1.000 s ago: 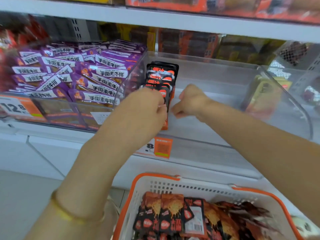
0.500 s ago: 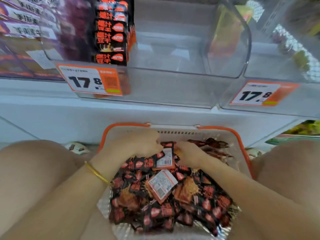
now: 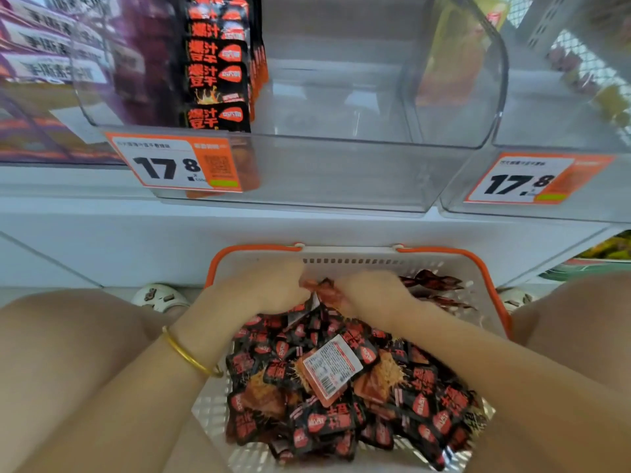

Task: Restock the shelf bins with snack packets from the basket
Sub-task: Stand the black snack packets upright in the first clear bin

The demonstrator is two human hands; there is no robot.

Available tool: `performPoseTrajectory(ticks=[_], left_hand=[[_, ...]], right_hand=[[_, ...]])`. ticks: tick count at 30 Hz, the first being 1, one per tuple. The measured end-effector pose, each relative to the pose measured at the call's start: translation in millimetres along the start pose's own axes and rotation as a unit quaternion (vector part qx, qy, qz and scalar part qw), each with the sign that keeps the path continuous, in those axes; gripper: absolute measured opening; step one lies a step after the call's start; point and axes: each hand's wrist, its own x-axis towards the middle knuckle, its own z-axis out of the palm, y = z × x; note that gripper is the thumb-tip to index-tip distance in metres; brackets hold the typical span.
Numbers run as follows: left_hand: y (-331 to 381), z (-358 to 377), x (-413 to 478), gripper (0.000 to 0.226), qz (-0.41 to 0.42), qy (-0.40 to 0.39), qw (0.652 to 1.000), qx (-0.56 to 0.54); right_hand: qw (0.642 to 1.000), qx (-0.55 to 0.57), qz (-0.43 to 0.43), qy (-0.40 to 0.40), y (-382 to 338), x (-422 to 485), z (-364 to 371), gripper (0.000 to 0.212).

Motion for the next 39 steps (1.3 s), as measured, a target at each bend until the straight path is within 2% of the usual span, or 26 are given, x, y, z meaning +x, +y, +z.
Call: performPoseTrajectory(ticks=[1, 2, 3, 5, 7, 8, 9, 10, 11, 12, 13, 14, 15, 18, 20, 22, 24, 25, 27, 29, 32, 34, 36, 39], left_hand=[[1, -1, -3, 0.031, 0.007, 0.014, 1.000, 0.004], [1, -3, -3, 0.031, 0.005, 0.015, 1.000, 0.002], [0, -3, -3, 0.028, 0.001, 0.013, 1.000, -0.002], [-2, -7, -5, 0.020, -0.017, 0.001, 0.999, -0.044], [-2, -11, -6, 0.012, -0.024, -0.010, 0.985, -0.172], [-1, -13, -8, 0.010, -0.019, 0.002, 0.971, -0.240], [0, -16, -11, 0.011, -0.019, 0.023, 0.957, -0.288], [1, -21, -15, 0.012, -0.014, 0.045, 0.948, -0.315], [0, -25, -18, 0.012, 0.002, 0.065, 0.950, -0.306], [0, -30, -21, 0.013, 0.026, 0.077, 0.963, -0.256], [0, -36, -26, 0.016, 0.049, 0.085, 0.977, -0.189], [1, -43, -32, 0.020, 0.070, 0.085, 0.986, -0.128], [1, -51, -37, 0.022, 0.084, 0.080, 0.989, -0.093], [4, -78, -55, 0.019, 0.125, 0.113, 0.980, -0.110], [8, -101, -71, 0.017, 0.154, 0.186, 0.957, -0.163], [6, -128, -81, 0.019, 0.150, 0.296, 0.917, -0.220], [-8, -153, -82, 0.026, 0.132, 0.420, 0.855, -0.275], [-17, -163, -79, 0.028, 0.122, 0.469, 0.826, -0.287], [-34, -174, -71, 0.025, 0.082, 0.522, 0.807, -0.265], [-43, -176, -60, 0.021, 0.048, 0.523, 0.817, -0.240], [-46, -169, -43, 0.021, 0.026, 0.482, 0.852, -0.204], [-46, -162, -35, 0.020, -0.001, 0.449, 0.881, -0.151], [-46, -162, -32, 0.021, -0.031, 0.405, 0.909, -0.096], [-44, -166, -31, 0.022, -0.066, 0.319, 0.943, -0.068]], right_hand=[[0.993, 0.111, 0.025, 0.016, 5, -3, -14, 0.025], [0.971, 0.228, 0.060, 0.036, 13, -6, -24, 0.024], [0.934, 0.342, 0.096, 0.047, 20, -8, -31, 0.022], [0.819, 0.549, 0.164, 0.032, 24, -15, -37, 0.018], [0.715, 0.670, 0.199, 0.010, 21, -24, -43, 0.019], [0.678, 0.707, 0.201, -0.001, 21, -28, -45, 0.021], [0.660, 0.724, 0.198, -0.009, 20, -30, -45, 0.020], [0.678, 0.708, 0.197, 0.000, 21, -31, -43, 0.018], [0.738, 0.645, 0.195, 0.022, 23, -32, -43, 0.023], [0.819, 0.539, 0.187, 0.054, 24, -34, -44, 0.040], [0.876, 0.448, 0.157, 0.087, 23, -36, -47, 0.057], [0.907, 0.391, 0.109, 0.115, 20, -38, -52, 0.066], [0.921, 0.367, 0.054, 0.121, 13, -41, -61, 0.065], [0.923, 0.372, -0.063, 0.080, -3, -39, -92, 0.038], [0.912, 0.395, -0.096, 0.061, -15, -36, -122, 0.031], [0.892, 0.431, -0.118, 0.063, -19, -36, -162, 0.024], [0.868, 0.471, -0.113, 0.110, -20, -34, -206, 0.009], [0.849, 0.501, -0.098, 0.138, -19, -28, -226, 0.008], [0.819, 0.540, -0.052, 0.184, -16, -5, -251, 0.012], [0.817, 0.552, 0.018, 0.167, -21, 32, -257, 0.006], [0.823, 0.557, 0.107, 0.014, -39, 82, -238, 0.021], [0.843, 0.521, 0.130, -0.046, -50, 103, -222, 0.023], [0.860, 0.486, 0.140, -0.062, -60, 114, -214, 0.019], [0.859, 0.489, 0.149, -0.033, -64, 123, -212, 0.015]])
